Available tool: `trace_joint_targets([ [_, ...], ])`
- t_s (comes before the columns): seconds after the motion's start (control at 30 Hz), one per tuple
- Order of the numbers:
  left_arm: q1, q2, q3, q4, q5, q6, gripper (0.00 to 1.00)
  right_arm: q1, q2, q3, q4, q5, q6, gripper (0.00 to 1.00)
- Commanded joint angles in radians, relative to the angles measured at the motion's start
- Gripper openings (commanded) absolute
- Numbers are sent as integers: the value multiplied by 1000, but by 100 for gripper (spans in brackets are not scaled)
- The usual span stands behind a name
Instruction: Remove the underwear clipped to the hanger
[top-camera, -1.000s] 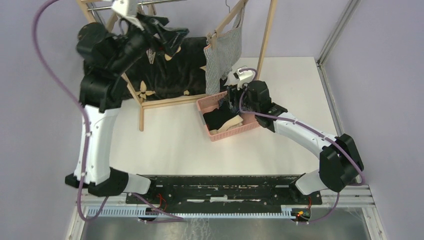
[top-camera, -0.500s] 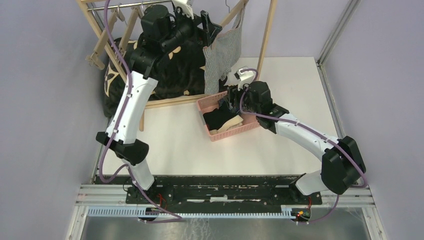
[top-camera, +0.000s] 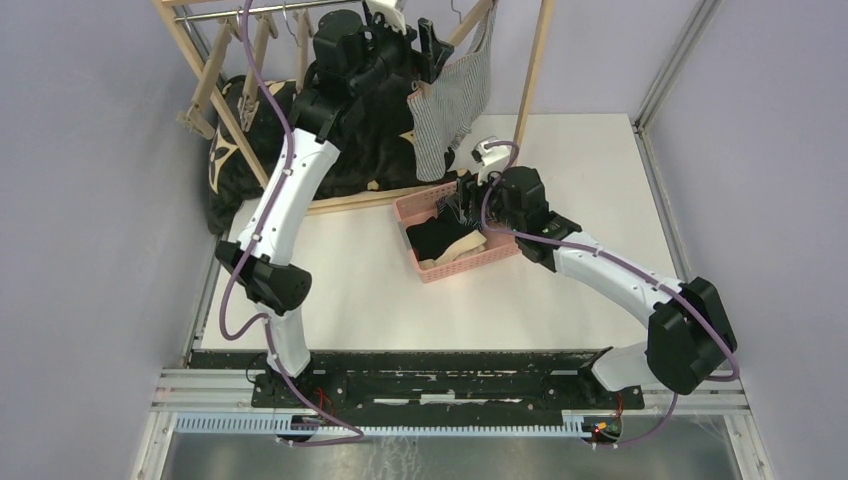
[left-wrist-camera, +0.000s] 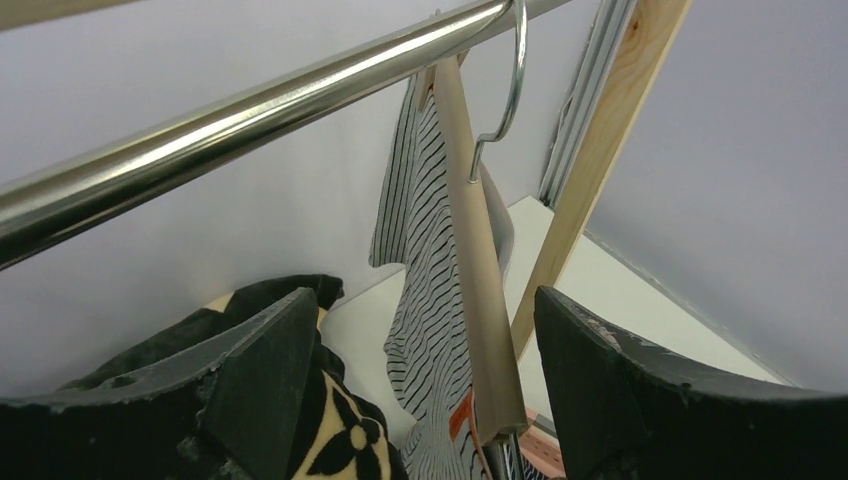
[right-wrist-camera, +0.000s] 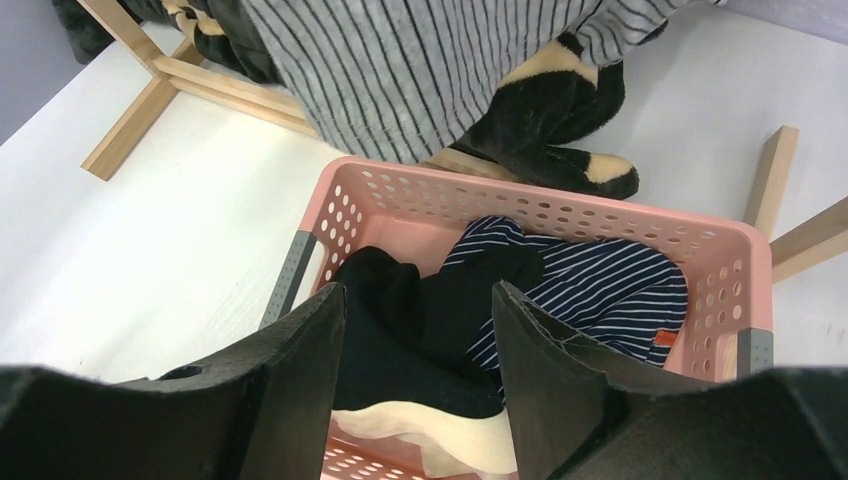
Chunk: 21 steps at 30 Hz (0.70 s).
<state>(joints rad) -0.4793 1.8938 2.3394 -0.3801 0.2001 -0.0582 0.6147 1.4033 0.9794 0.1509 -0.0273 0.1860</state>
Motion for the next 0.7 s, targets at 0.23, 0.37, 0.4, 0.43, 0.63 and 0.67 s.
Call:
trace_joint_targets([
  [0.23, -6, 29, 38, 99, -12, 34, 47, 0, -69, -21, 50, -11, -7, 64],
  [0.37, -6, 36, 36, 90, -6, 34, 42, 0, -85, -34, 61, -13, -10, 64],
  [0.4, -7, 39, 35, 87, -5, 34, 45, -1, -89, -37, 64, -13, -9, 64],
  [0.43, -8, 42, 35, 83, 0, 34, 45, 0, -93, -40, 64, -13, -11, 64],
  [0.63, -14, 68, 29, 64, 34, 28, 43, -1, -121, -53, 65, -5, -19, 64],
  [0.67, -15, 71, 27, 62, 39, 26, 44, 0, -129, -55, 67, -2, -23, 64],
])
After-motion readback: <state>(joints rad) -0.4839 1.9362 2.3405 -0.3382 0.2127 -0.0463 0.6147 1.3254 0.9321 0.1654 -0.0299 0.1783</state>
